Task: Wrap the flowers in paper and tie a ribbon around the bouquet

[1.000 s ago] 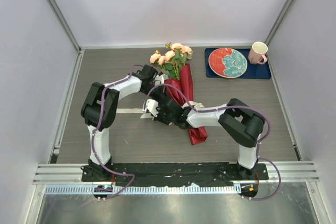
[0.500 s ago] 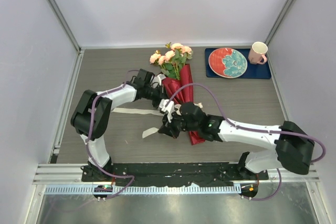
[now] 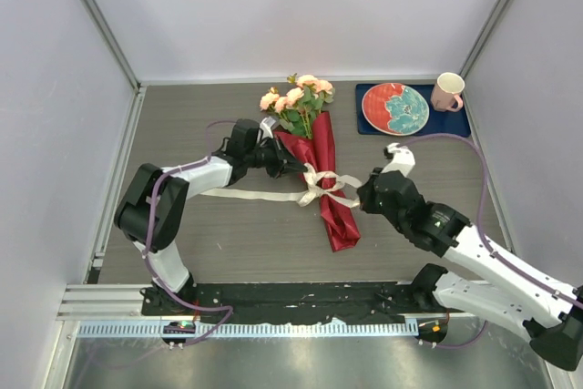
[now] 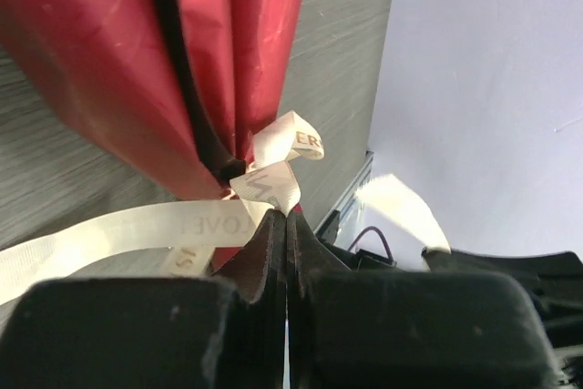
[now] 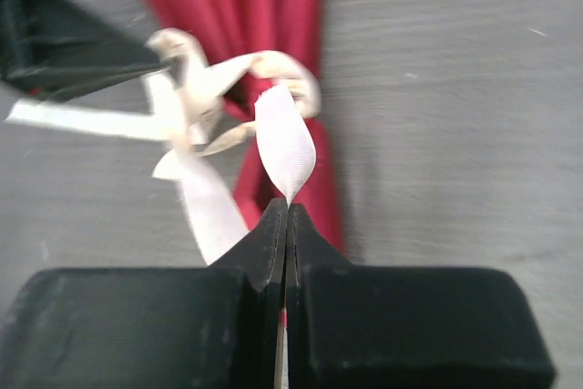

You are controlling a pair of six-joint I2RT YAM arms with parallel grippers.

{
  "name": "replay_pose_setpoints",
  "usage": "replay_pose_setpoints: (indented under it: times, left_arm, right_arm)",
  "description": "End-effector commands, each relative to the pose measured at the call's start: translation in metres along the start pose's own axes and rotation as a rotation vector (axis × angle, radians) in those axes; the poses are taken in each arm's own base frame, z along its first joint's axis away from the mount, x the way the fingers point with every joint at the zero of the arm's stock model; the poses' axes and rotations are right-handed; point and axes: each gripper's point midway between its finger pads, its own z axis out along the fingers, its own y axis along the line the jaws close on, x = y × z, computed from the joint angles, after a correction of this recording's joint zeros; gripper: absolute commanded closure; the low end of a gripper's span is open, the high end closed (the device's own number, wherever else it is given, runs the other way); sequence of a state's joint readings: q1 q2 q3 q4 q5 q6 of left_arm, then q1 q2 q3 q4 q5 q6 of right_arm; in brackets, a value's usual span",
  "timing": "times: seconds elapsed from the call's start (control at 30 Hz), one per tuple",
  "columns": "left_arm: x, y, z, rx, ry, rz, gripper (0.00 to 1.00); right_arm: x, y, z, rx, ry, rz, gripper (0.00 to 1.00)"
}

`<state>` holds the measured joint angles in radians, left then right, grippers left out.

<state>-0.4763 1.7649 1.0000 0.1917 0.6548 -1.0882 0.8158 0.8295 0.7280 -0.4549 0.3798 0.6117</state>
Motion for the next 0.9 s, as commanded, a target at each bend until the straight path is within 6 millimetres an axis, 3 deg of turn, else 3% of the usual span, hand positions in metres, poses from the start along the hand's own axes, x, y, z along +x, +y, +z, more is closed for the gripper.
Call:
replay_pose_setpoints:
  times: [0.0,0.17,0.3,0.4,0.5,0.57,0.67,0.7,0.73,0.8,0.83,0.87]
  left_arm:
    - [-0.019,-0.027,-0.013,0.046,-0.133,0.056,1.00]
    - [-0.014,-0.027,-0.017,0.031,-0.124,0.065,1.00]
    - [-0.008,-0.023,-0.018,0.024,-0.115,0.061,1.00]
    - [-0.009,-0.020,-0.018,0.011,-0.124,0.061,1.00]
    - [-0.014,-0.035,-0.017,0.055,-0.130,0.076,1.00]
    - [-0.016,-0.048,-0.015,0.081,-0.130,0.096,1.00]
    - [-0.017,-0.061,-0.012,0.105,-0.117,0.107,1.00]
    - [-0.015,-0.066,-0.011,0.117,-0.108,0.115,1.00]
    - [-0.012,-0.070,-0.013,0.126,-0.103,0.118,1.00]
    - [-0.007,-0.069,-0.016,0.121,-0.095,0.118,1.00]
    - [-0.005,-0.066,-0.017,0.111,-0.092,0.118,1.00]
    - [-0.002,-0.068,-0.023,0.109,-0.095,0.131,1.00]
  right_arm:
    - [0.003,-0.084,-0.009,0.400,-0.067,0.197,1.00]
    - [0.008,-0.146,0.005,0.634,0.044,0.201,1.00]
    - [0.021,-0.180,0.011,0.739,0.149,0.217,1.00]
    - [0.031,-0.184,0.013,0.750,0.178,0.252,1.00]
    - [0.047,-0.187,0.012,0.748,0.191,0.353,1.00]
    - [0.048,-0.195,0.011,0.766,0.171,0.391,1.00]
    - [0.034,-0.210,0.007,0.830,0.093,0.369,0.99]
    - [0.034,-0.212,0.009,0.829,0.101,0.355,0.81]
    - [0.030,-0.211,0.012,0.800,0.118,0.301,0.70]
    - [0.020,-0.186,0.022,0.651,0.167,0.276,0.50]
    - [0.009,-0.170,0.025,0.549,0.157,0.242,0.48]
    - [0.007,-0.140,0.030,0.389,0.179,0.234,0.47]
